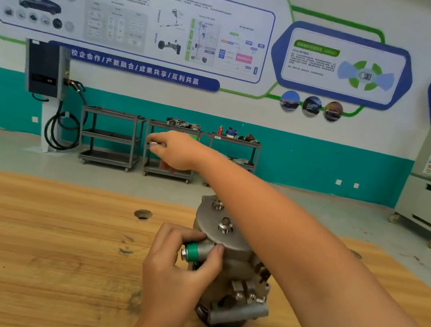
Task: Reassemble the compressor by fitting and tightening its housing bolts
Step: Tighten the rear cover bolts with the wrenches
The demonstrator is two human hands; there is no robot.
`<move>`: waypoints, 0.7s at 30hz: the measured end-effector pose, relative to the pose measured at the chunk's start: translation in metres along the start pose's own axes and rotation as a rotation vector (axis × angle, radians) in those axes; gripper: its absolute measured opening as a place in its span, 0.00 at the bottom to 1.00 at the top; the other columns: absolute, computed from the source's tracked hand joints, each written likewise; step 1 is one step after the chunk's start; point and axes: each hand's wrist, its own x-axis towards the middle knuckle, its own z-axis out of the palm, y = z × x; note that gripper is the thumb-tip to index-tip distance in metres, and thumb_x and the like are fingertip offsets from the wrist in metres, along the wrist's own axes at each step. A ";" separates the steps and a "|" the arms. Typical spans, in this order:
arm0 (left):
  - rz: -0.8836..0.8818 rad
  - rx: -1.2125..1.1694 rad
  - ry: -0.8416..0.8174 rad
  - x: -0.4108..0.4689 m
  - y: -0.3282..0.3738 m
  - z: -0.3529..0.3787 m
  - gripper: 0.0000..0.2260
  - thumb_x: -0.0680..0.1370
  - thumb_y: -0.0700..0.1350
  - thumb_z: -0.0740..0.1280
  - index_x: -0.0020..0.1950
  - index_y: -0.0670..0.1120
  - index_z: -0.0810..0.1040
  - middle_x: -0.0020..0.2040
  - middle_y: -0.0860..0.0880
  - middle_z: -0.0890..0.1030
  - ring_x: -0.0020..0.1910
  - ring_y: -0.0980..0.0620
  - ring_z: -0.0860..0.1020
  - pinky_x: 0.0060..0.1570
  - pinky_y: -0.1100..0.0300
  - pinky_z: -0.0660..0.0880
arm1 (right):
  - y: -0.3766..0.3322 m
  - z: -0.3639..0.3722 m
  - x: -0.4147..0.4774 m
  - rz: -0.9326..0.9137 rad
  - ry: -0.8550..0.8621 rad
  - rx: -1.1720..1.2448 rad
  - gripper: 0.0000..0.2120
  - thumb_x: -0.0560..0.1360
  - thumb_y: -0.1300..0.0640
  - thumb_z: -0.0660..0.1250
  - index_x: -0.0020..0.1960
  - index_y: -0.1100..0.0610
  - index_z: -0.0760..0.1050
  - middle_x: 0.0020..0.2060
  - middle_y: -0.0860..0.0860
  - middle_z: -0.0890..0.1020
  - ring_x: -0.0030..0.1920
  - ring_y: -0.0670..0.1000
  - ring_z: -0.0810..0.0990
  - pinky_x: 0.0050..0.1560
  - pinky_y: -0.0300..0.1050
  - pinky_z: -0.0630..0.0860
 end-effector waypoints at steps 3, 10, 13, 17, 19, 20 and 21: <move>-0.178 -0.160 0.033 0.001 -0.004 -0.002 0.09 0.66 0.43 0.77 0.42 0.49 0.79 0.41 0.53 0.79 0.44 0.53 0.78 0.41 0.73 0.71 | 0.038 -0.011 0.005 0.134 0.100 0.023 0.22 0.83 0.58 0.52 0.76 0.56 0.54 0.70 0.60 0.67 0.61 0.55 0.72 0.65 0.51 0.66; -0.001 -0.118 0.003 0.001 0.008 -0.004 0.17 0.65 0.50 0.73 0.52 0.50 0.78 0.44 0.55 0.77 0.46 0.65 0.76 0.44 0.77 0.70 | 0.129 -0.028 -0.022 0.583 0.465 0.406 0.29 0.79 0.67 0.55 0.76 0.56 0.49 0.65 0.62 0.69 0.54 0.58 0.77 0.42 0.44 0.76; -0.038 -0.093 -0.013 0.000 0.005 -0.004 0.22 0.66 0.43 0.77 0.58 0.49 0.77 0.45 0.55 0.76 0.48 0.66 0.75 0.44 0.79 0.69 | 0.140 -0.022 -0.065 0.633 0.862 1.002 0.27 0.80 0.68 0.51 0.76 0.54 0.48 0.66 0.58 0.72 0.50 0.54 0.82 0.35 0.38 0.74; -0.072 -0.062 -0.004 0.002 0.007 -0.004 0.20 0.67 0.48 0.70 0.58 0.49 0.78 0.43 0.53 0.73 0.46 0.65 0.73 0.42 0.78 0.69 | 0.128 -0.007 -0.137 0.359 1.278 1.446 0.19 0.81 0.66 0.55 0.69 0.53 0.60 0.46 0.53 0.80 0.32 0.46 0.82 0.35 0.39 0.78; -0.063 -0.029 -0.006 0.002 0.005 -0.003 0.18 0.69 0.45 0.73 0.58 0.48 0.78 0.44 0.53 0.72 0.47 0.65 0.72 0.43 0.78 0.69 | 0.106 0.009 -0.172 0.193 1.328 1.447 0.16 0.80 0.66 0.55 0.62 0.49 0.66 0.37 0.51 0.80 0.34 0.48 0.83 0.37 0.41 0.79; -0.058 -0.018 -0.004 0.003 0.006 -0.003 0.17 0.69 0.42 0.75 0.58 0.46 0.79 0.45 0.54 0.71 0.48 0.67 0.72 0.44 0.79 0.68 | 0.089 0.021 -0.187 0.093 1.324 1.356 0.16 0.80 0.65 0.55 0.59 0.46 0.67 0.35 0.49 0.80 0.37 0.48 0.83 0.40 0.42 0.80; -0.058 -0.009 -0.007 0.003 0.007 -0.002 0.17 0.69 0.39 0.75 0.57 0.44 0.80 0.46 0.55 0.71 0.49 0.68 0.71 0.45 0.79 0.68 | 0.070 0.035 -0.200 -0.011 1.298 1.204 0.15 0.80 0.64 0.55 0.57 0.44 0.68 0.34 0.48 0.81 0.42 0.48 0.83 0.45 0.43 0.80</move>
